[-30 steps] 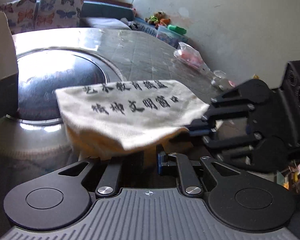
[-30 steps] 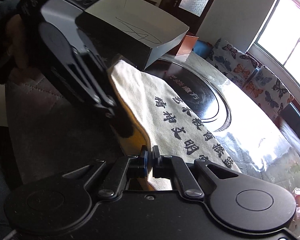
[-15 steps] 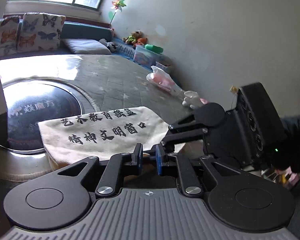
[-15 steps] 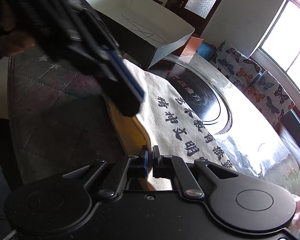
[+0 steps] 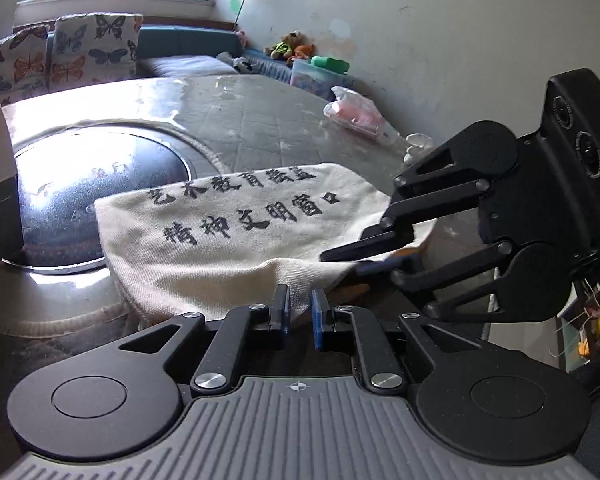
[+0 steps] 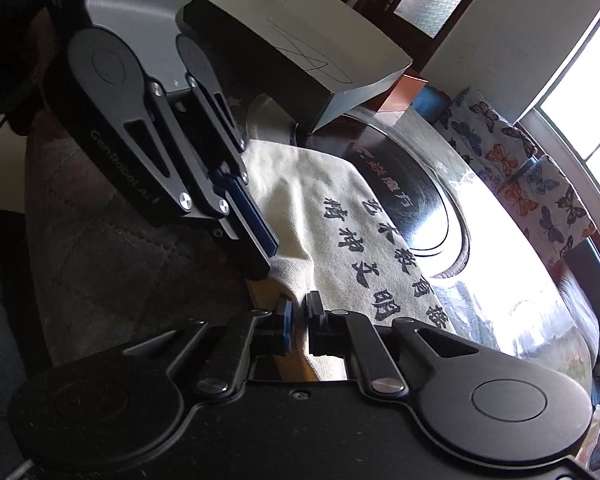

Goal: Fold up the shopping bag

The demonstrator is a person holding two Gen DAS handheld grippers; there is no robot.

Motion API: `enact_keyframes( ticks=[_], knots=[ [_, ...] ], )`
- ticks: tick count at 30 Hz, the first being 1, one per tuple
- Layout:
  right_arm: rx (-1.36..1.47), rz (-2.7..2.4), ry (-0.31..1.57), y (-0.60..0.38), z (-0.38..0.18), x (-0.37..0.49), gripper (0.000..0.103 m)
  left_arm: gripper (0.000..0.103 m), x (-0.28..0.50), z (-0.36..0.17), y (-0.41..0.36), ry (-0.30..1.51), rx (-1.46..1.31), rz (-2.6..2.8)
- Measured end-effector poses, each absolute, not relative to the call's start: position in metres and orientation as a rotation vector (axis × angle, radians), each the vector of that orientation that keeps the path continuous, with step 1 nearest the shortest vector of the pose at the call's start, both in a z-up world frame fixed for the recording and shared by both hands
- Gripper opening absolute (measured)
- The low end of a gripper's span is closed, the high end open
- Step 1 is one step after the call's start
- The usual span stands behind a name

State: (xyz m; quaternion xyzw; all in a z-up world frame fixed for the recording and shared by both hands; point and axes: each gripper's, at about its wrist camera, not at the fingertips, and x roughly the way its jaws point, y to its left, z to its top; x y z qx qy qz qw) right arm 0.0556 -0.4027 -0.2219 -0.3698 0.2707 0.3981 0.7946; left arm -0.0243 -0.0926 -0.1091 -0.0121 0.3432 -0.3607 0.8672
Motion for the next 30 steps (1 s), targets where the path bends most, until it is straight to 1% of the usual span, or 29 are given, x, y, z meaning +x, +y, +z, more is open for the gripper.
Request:
enact_keyframes(
  ticks=[4,8,11,15,19,23,26,30],
  knots=[
    [-0.739,0.868,0.625,-0.412,-0.211,0.057,0.014,0.005,-0.02,-0.111,-0.089,0.741,-0.055,-0.748],
    [-0.559,0.889,0.656,-0.425,-0.189,0.06,0.014,0.005,-0.019,-0.109,-0.089,0.751,-0.051,-0.745],
    [-0.465,0.871,0.689,-0.424,-0.19,0.071,0.009,0.005,-0.019,-0.108,-0.09,0.757,-0.049,-0.746],
    [-0.447,0.855,0.738,-0.418,-0.209,0.079,0.007,0.005,-0.019,-0.107,-0.091,0.766,-0.037,-0.748],
    [-0.497,0.839,0.702,-0.415,-0.212,0.071,0.006,0.005,-0.019,-0.104,-0.092,0.775,-0.023,-0.748],
    [-0.483,0.827,0.697,-0.416,-0.214,0.071,0.007,0.005,-0.022,-0.096,-0.101,0.737,0.011,-0.767],
    [-0.462,0.822,0.701,-0.419,-0.214,0.071,0.007,0.007,-0.02,-0.1,-0.109,0.738,0.048,-0.764],
    [-0.49,0.791,0.693,-0.426,-0.215,0.068,0.007,0.006,-0.015,-0.102,-0.109,0.769,0.03,-0.753]
  ],
)
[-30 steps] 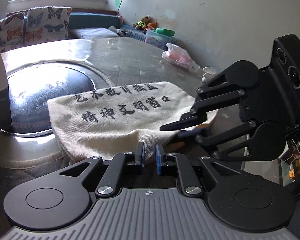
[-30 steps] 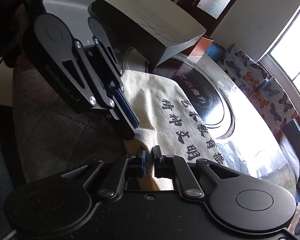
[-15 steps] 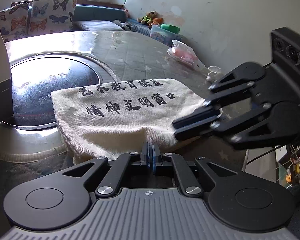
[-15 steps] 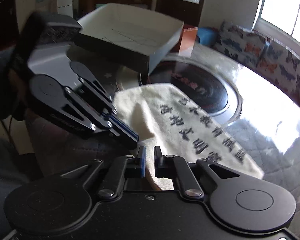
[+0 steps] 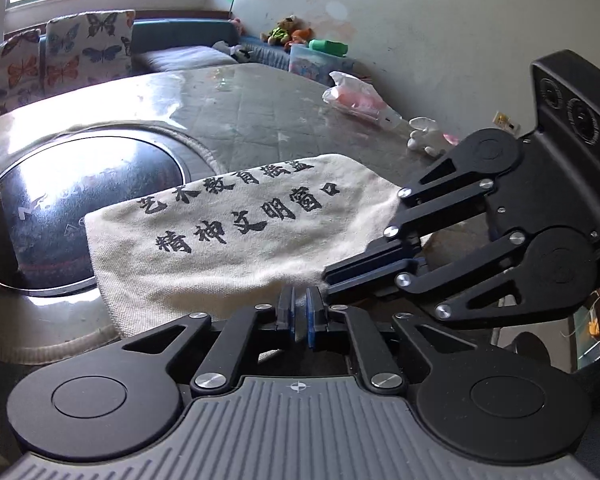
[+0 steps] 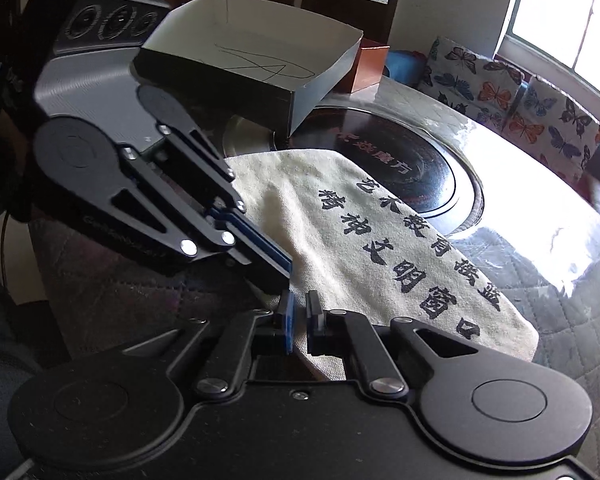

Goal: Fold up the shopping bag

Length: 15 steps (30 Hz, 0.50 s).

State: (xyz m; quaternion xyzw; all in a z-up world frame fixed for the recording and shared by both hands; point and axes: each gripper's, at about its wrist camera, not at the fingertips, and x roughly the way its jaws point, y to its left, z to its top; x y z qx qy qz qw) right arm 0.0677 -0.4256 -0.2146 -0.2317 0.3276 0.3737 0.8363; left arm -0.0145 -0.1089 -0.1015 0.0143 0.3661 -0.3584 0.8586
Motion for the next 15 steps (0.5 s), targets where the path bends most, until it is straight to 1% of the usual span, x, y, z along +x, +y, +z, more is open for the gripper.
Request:
enact_keyframes(
  ticks=[4,7,12,15],
  knots=[
    [-0.477,0.722,0.715,-0.451,-0.216,0.07,0.007,0.006,-0.013,-0.103,-0.107,0.778,0.014,-0.753],
    [-0.524,0.62,0.708,-0.468,-0.218,0.071,0.006,0.005,-0.012,-0.102,-0.106,0.784,0.005,-0.757],
    [-0.491,0.572,0.7,-0.476,-0.211,0.078,0.007,0.005,-0.011,-0.101,-0.106,0.79,0.0,-0.751],
    [-0.455,0.633,0.696,-0.473,-0.207,0.071,0.007,0.005,-0.01,-0.102,-0.105,0.789,-0.003,-0.753]
  ],
)
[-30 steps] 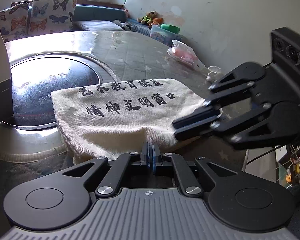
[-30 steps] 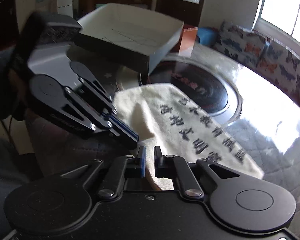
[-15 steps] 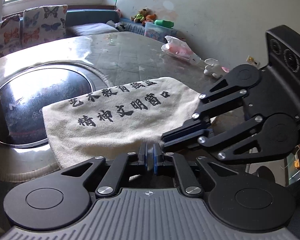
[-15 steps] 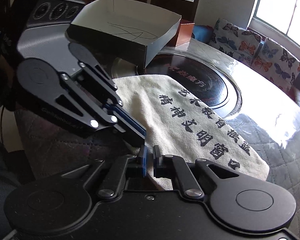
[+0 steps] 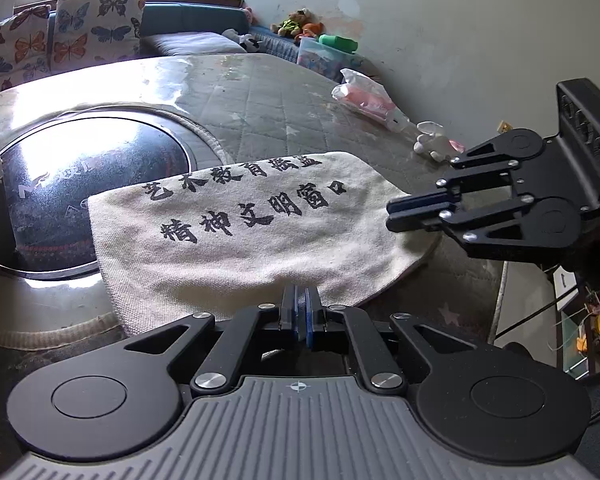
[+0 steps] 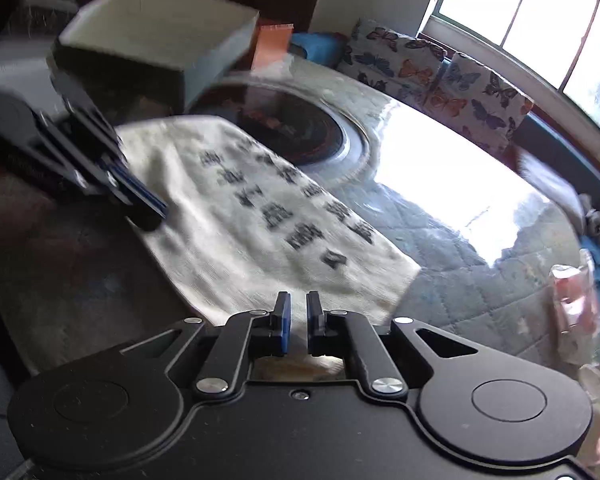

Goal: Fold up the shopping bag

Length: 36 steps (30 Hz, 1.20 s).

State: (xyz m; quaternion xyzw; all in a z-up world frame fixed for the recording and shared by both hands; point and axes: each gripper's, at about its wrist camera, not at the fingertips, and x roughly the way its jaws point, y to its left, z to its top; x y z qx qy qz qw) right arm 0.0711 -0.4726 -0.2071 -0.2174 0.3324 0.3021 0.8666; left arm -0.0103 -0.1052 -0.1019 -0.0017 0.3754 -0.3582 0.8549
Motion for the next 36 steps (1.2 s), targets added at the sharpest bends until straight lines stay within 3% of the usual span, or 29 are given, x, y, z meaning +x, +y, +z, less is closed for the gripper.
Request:
enact_keyframes(
  ticks=[16,29,36],
  knots=[
    [-0.289,0.732,0.809,-0.44,-0.218,0.124,0.007,0.005,-0.009,-0.102,-0.105,0.807,-0.023,-0.745],
    [-0.281,0.523,0.747,-0.445,-0.224,0.194,0.006,0.005,-0.007,-0.101,-0.105,0.821,-0.031,-0.748],
    [-0.26,0.537,0.761,-0.469,-0.211,0.171,0.007,0.005,-0.005,-0.101,-0.105,0.826,-0.03,-0.75]
  ],
)
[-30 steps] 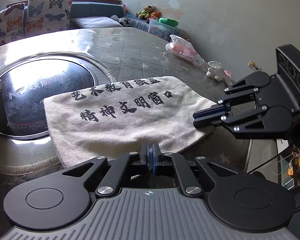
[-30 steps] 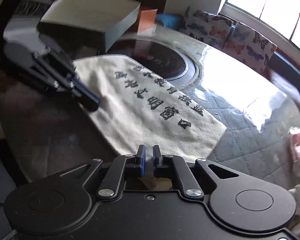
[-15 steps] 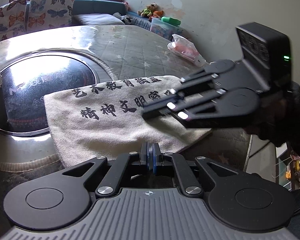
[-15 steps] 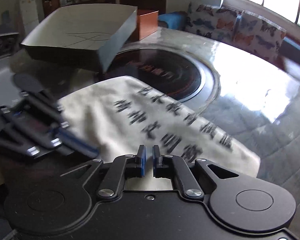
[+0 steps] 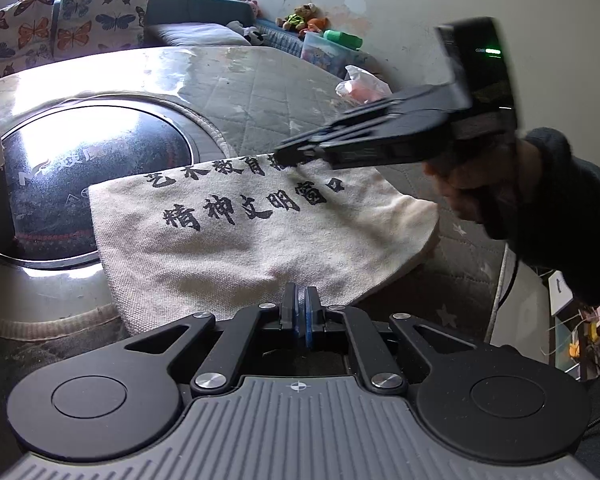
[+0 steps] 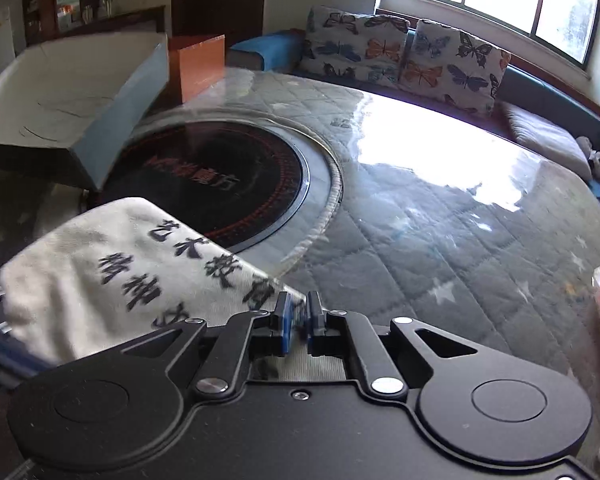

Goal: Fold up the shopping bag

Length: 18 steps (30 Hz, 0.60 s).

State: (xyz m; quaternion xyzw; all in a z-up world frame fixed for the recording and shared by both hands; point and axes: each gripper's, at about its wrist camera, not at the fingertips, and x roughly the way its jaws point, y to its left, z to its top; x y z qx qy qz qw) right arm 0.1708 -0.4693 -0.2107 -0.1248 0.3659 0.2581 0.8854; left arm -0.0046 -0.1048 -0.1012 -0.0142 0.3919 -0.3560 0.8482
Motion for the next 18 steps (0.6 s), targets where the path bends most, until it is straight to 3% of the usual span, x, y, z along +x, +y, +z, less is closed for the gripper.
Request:
enact_keyframes(
  ticks=[5,18],
  knots=[
    [-0.353,0.543,0.796,-0.472,-0.216,0.141,0.007,0.005,-0.005,-0.102,-0.104,0.825,-0.031,-0.753],
    [-0.257,0.42,0.749,-0.502,-0.222,0.179,0.007,0.005,-0.006,-0.102,-0.105,0.83,-0.03,-0.749]
  ],
)
